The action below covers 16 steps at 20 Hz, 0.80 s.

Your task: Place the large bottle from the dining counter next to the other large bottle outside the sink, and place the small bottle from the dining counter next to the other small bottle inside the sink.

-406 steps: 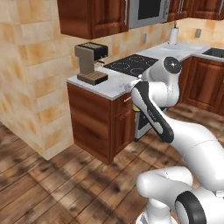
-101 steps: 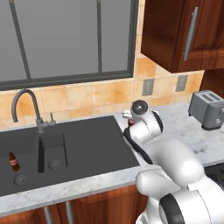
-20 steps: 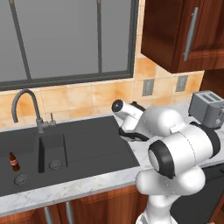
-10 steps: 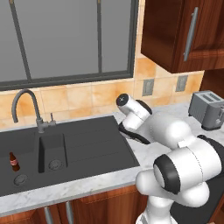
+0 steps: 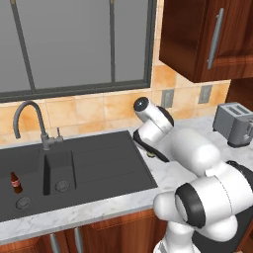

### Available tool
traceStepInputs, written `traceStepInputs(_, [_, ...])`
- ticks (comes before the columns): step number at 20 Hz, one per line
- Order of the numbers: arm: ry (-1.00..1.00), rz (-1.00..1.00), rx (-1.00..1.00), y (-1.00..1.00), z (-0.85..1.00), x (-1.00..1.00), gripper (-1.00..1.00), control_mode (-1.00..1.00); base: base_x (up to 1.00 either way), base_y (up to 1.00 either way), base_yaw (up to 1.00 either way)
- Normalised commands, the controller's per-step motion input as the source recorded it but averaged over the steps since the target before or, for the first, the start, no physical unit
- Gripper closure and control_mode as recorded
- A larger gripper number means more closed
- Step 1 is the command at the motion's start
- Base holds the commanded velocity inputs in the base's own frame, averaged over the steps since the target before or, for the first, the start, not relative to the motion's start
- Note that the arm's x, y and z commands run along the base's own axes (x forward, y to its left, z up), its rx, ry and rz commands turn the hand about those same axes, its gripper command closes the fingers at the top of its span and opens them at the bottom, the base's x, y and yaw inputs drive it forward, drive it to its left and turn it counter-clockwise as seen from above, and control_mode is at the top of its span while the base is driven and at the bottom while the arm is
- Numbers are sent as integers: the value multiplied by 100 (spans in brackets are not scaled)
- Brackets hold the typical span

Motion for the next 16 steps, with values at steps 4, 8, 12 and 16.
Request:
traceStepInputs(4, [-2, 0, 1, 0, 49, -20, -100, -100, 0, 0, 0])
traceStepInputs(8, [0, 2, 0, 0, 38, -43, -100, -100, 0, 0, 0])
traceStepInputs(12, [0, 8, 0, 0, 34, -49, -100, -100, 0, 0, 0])
traceStepInputs(16, [-1, 10, 1, -1, 38, -49, -100, -100, 0, 0, 0])
